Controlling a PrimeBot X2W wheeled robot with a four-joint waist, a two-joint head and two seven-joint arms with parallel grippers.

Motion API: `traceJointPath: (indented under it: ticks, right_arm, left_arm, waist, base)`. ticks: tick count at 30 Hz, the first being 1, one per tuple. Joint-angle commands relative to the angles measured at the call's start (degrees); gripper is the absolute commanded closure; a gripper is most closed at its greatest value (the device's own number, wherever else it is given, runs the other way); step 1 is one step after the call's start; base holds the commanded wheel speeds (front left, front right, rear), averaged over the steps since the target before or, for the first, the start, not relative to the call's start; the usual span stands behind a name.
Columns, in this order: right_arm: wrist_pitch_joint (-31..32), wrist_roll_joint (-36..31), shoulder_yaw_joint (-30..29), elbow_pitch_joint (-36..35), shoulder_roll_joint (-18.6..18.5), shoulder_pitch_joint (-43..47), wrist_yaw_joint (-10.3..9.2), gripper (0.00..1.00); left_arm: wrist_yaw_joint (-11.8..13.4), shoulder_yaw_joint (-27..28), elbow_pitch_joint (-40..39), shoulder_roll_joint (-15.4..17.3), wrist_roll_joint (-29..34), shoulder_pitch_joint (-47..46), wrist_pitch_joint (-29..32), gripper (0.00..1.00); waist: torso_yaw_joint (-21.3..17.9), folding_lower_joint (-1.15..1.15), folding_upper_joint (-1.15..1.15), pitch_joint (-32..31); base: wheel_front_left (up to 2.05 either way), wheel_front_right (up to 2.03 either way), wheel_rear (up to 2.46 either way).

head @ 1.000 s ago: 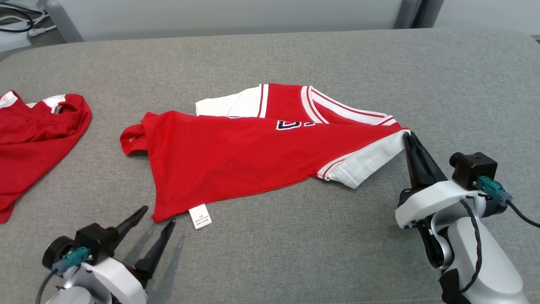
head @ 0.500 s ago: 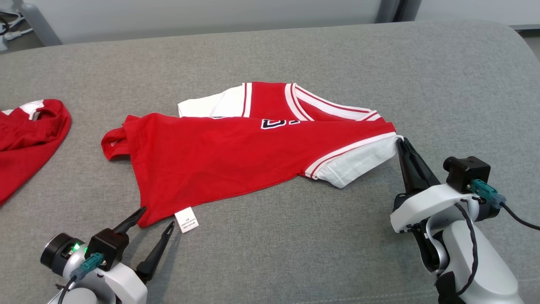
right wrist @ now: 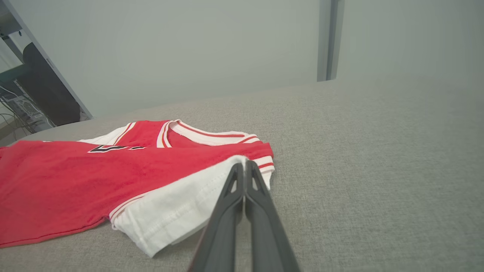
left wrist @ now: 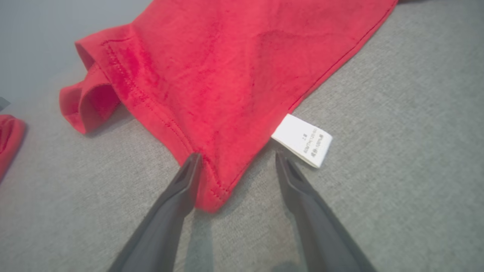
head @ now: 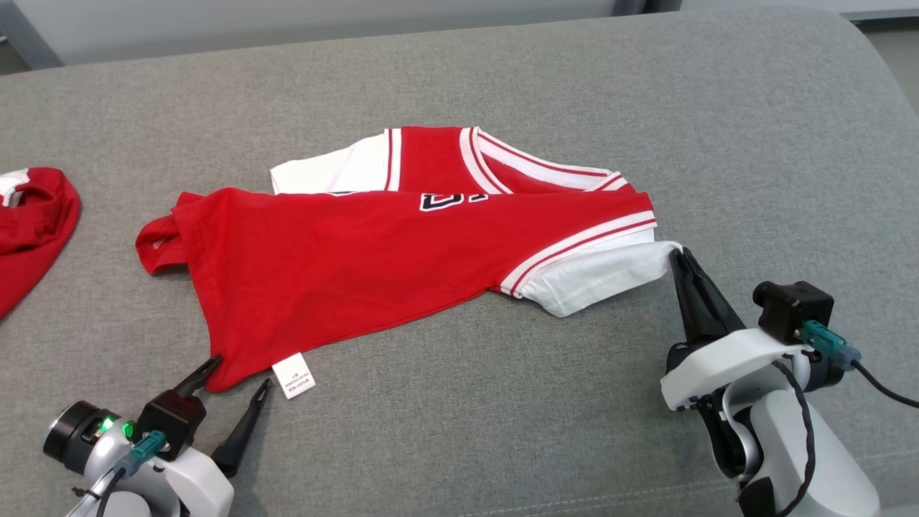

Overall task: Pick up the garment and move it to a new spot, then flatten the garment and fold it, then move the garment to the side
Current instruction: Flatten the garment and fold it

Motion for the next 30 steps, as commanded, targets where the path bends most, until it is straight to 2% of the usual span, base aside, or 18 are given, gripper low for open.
traceJointPath:
  ticks: [1, 4, 5, 6, 7, 8, 9, 10, 30]
  right_arm:
    - [-0.8, 0.49, 1.1, -1.38, 0.34, 0.52, -0.01, 1.0]
    - [-0.83, 0.81, 1.36, -1.82, 0.34, 0.9, -0.01, 1.0]
    - [-0.83, 0.89, 1.41, -2.07, 0.34, 1.03, -0.01, 1.0]
    - [-0.83, 0.99, 1.46, -2.3, 0.34, 1.18, -0.01, 1.0]
    - [-0.84, 1.16, 1.52, -2.52, 0.34, 1.35, -0.01, 1.0]
    - [-0.84, 1.24, 1.57, -2.73, 0.34, 1.48, -0.01, 1.0]
    - [-0.84, 1.32, 1.6, -2.92, 0.34, 1.62, -0.01, 1.0]
    - [-0.84, 1.41, 1.62, -3.1, 0.34, 1.75, -0.01, 1.0]
    - [-0.85, 5.76, 4.49, -2.86, 0.34, 4.12, -0.01, 1.0]
  left_arm:
    - [0.11, 2.8, -0.46, 2.04, 0.86, -0.71, -0.35, 0.0]
    - [0.09, 3.62, 0.37, 2.08, 1.59, -0.77, -0.35, 0.0]
    - [0.09, 3.84, 0.53, 2.06, 1.77, -0.81, -0.35, 0.04]
    - [0.08, 4.07, 0.66, 2.0, 1.9, -0.83, -0.35, 0.2]
    - [0.07, 4.27, 0.88, 1.94, 2.0, -0.84, -0.35, 0.46]
    - [0.07, 4.54, 1.03, 1.83, 1.96, -0.87, -0.35, 0.57]
    - [0.06, 4.74, 1.09, 1.76, 1.99, -0.93, -0.35, 0.91]
    - [0.06, 4.86, 1.14, 1.72, 2.06, -0.97, -0.35, 1.0]
    - [0.02, 8.88, -2.58, 0.81, -1.09, 1.25, -0.35, 1.0]
  waist:
    - [-0.2, 0.0, 0.0, 0.23]
    - [-0.56, 0.0, 0.0, 0.59]
    - [-0.66, 0.0, 0.0, 0.68]
    - [-0.73, 0.0, 0.0, 0.75]
    - [-0.79, 0.0, 0.0, 0.8]
    - [-0.85, 0.0, 0.0, 0.85]
    - [-0.88, 0.0, 0.0, 0.88]
    - [-0.89, 0.0, 0.0, 0.9]
    - [0.33, 0.0, 0.0, -1.68]
  base:
    - [0.0, 0.0, 0.0]
    - [0.0, 0.0, 0.0]
    - [0.0, 0.0, 0.0]
    - [0.0, 0.0, 0.0]
    - [0.0, 0.0, 0.0]
    - [0.0, 0.0, 0.0]
    - [0.0, 0.0, 0.0]
    - [0.0, 0.0, 0.0]
    - [0.0, 0.0, 0.0]
